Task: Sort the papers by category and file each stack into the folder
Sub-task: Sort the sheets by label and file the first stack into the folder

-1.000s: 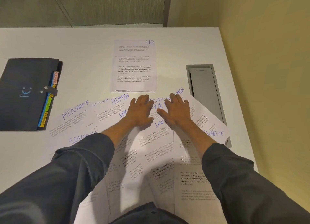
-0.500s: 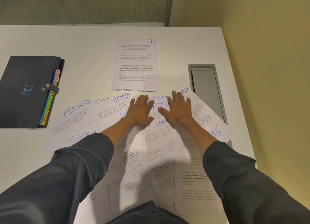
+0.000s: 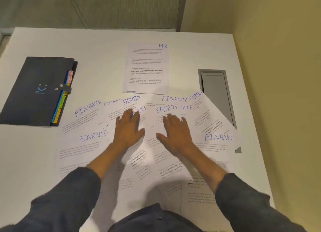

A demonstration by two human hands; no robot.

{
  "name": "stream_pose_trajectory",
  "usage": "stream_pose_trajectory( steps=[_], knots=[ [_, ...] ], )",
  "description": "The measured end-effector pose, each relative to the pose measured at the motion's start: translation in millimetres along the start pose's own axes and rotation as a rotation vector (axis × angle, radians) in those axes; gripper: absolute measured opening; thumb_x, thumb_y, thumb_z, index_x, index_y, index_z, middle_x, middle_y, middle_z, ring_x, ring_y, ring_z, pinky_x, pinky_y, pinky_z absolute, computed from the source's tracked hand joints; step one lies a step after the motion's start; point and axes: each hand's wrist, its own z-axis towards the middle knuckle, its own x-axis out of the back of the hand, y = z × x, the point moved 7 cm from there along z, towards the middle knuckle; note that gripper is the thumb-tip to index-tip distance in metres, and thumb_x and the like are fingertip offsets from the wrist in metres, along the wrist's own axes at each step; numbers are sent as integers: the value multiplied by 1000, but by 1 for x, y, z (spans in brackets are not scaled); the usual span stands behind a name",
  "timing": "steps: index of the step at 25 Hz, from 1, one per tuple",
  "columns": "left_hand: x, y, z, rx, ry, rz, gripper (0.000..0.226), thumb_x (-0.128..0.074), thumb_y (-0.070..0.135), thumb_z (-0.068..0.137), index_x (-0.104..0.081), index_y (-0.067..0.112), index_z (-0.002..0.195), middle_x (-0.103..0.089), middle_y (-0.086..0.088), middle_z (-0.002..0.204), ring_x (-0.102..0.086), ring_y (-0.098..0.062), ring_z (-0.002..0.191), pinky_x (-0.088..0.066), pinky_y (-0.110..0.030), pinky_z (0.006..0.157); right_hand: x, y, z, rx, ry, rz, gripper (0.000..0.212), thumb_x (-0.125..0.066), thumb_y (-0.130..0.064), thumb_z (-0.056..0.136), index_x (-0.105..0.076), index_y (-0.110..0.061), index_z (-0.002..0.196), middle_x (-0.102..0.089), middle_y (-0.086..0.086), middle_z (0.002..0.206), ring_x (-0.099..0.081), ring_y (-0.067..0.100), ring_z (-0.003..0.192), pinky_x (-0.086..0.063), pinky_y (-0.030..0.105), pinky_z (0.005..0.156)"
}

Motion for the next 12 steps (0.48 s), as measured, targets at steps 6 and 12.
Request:
stream_pose_trajectory(
  steps=[6,12],
  knots=[
    [-31,-44,-114,121,19,-8,77,-35,59,81,-42,10,141,-35,-19,150,-32,-36,139,-28,-57,109,-39,-59,-62,88,-113,66,79,-12,-68,94,-5,-22,157,-1,5,165,-3,26,152,2,47,121],
    [-66,-78,-176,394,-133,38,91,-14,71,80,-20,16,152,-5,-25,158,-5,-43,145,-15,-63,111,-71,-87,-89,68,-230,6,83,-11,-73,91,6,-24,156,21,6,162,15,26,151,4,49,122]
  ],
)
